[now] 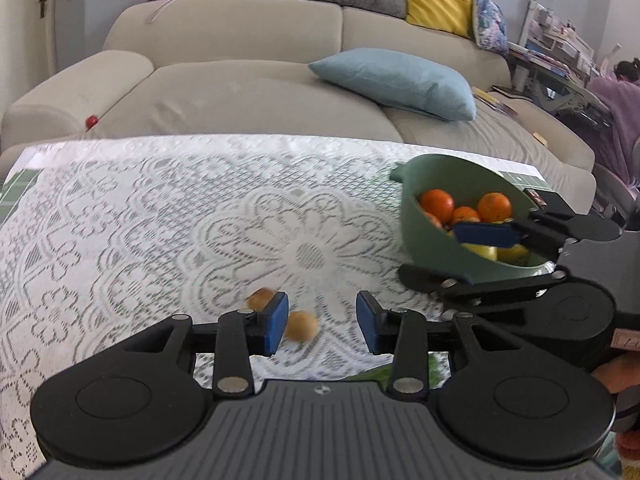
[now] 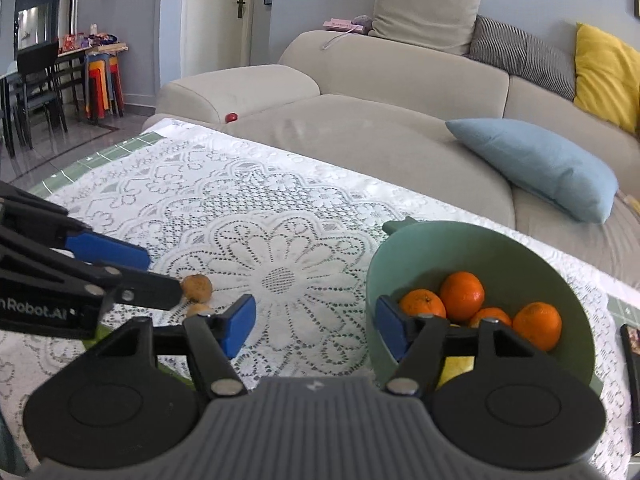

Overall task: Organize fruits
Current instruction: 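Withdraw both tools from the colander toward the remaining kiwis, then move the left tool toward one kiwi while the right tool approaches another kiwi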

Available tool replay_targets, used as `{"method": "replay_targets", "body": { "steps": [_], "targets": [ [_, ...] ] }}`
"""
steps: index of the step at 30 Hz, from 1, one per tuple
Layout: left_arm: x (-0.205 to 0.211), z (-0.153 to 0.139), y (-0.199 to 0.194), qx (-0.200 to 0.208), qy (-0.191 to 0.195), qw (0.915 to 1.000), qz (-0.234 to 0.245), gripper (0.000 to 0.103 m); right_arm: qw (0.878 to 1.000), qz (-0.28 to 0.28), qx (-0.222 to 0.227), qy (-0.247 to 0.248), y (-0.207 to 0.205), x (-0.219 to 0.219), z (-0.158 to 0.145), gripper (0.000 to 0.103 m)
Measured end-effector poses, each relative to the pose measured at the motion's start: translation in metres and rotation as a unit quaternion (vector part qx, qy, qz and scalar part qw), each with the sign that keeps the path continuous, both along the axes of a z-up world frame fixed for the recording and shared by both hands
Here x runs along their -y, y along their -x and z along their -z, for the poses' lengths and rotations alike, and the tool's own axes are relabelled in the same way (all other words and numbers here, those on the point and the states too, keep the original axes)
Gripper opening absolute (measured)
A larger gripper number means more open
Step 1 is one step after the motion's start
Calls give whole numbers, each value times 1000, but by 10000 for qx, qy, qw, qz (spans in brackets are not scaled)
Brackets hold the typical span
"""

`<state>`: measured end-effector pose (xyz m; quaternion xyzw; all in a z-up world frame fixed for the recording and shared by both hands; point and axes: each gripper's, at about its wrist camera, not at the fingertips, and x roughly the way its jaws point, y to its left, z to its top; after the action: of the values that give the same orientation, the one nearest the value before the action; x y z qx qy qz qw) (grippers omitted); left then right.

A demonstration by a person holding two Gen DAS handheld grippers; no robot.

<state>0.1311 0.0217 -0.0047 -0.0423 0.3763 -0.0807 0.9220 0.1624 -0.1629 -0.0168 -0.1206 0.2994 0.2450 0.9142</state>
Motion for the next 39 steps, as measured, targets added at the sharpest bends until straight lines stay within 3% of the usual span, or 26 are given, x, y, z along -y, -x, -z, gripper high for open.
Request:
{"method": "replay_targets", "body": {
  "steps": [8,11,16,20,27,33,39],
  "targets": [
    [-31,8,3,66,229,9995,-216,48,9994,-177,12,-289,3,-12,-1,63],
    [-36,10,4,141,196,9995,-209,56,9985,-261,-195,-442,1,-17,5,55],
    [-40,18,5,95,285,9993,-208,66,9976,-280,-335,-539,-2,-24,19,53],
    [-43,23,7,190,237,9989,-355,74,9947,-200,-726,-704,-11,-25,29,52],
    [-53,34,3,-6,413,9987,-315,73,9916,-312,-1023,-729,-19,-32,43,48],
    [-62,43,0,-127,536,9978,-359,65,9912,-512,-1036,-646,-19,-48,50,48],
    [-65,45,-1,-163,489,9978,-413,60,9895,-599,-1170,-598,-22,-60,58,37]
  ]
}}
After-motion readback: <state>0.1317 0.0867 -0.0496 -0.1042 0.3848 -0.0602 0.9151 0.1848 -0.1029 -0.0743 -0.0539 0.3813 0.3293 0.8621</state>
